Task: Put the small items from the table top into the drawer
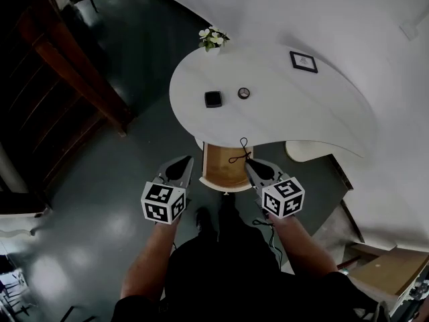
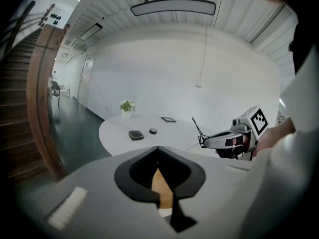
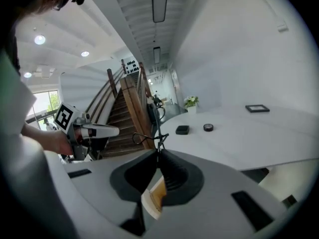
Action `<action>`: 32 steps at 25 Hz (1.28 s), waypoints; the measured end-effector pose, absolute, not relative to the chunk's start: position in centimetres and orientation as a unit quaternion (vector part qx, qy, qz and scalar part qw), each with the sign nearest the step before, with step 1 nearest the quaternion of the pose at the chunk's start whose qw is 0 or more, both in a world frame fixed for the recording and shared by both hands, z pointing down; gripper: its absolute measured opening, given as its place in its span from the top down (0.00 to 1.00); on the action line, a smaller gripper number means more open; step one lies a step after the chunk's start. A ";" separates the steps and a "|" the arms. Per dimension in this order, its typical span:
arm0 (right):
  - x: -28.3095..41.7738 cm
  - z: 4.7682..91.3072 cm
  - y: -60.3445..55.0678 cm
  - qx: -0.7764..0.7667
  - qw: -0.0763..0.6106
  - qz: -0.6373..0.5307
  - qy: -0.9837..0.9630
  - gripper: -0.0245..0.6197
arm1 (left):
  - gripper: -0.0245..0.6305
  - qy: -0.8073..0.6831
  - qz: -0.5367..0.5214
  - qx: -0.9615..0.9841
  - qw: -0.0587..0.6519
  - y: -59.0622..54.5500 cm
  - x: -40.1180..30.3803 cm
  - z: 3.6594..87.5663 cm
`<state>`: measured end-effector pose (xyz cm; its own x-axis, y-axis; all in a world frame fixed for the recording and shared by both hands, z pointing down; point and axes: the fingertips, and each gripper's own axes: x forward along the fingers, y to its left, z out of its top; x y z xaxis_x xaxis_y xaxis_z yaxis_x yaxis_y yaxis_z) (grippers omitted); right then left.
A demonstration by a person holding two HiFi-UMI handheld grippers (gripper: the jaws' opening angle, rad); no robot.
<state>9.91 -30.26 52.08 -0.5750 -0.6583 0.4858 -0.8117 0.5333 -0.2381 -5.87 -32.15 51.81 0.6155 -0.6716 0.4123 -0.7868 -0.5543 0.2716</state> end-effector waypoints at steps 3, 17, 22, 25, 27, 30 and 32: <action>9.2 54.6 -30.5 0.404 0.198 0.230 -0.863 0.91 | 0.95 -0.422 0.144 0.864 0.234 -32.3 -5.8 53.7; 8.3 66.6 -31.2 0.303 0.346 0.239 -0.855 0.91 | 0.95 -0.409 0.161 0.855 0.275 -33.7 -3.5 60.4; 8.2 70.3 -31.2 0.260 0.412 0.222 -0.845 0.91 | 0.95 -0.407 0.165 0.852 0.285 -33.2 -3.7 62.1; 7.9 72.4 -31.2 0.233 0.446 0.215 -0.837 0.91 | 0.95 -0.407 0.168 0.850 0.290 -33.2 -4.0 63.0; 7.7 73.9 -30.9 0.212 0.470 0.210 -0.831 0.91 | 0.95 -0.408 0.170 0.848 0.292 -33.2 -4.2 63.6; 7.6 76.0 -30.8 0.181 0.503 0.195 -0.823 0.91 | 0.95 -0.408 0.172 0.848 0.291 -33.3 -4.3 64.3; 7.6 77.4 -31.0 0.167 0.519 0.188 -0.817 0.91 | 0.95 -0.409 0.174 0.847 0.291 -33.5 -4.4 64.7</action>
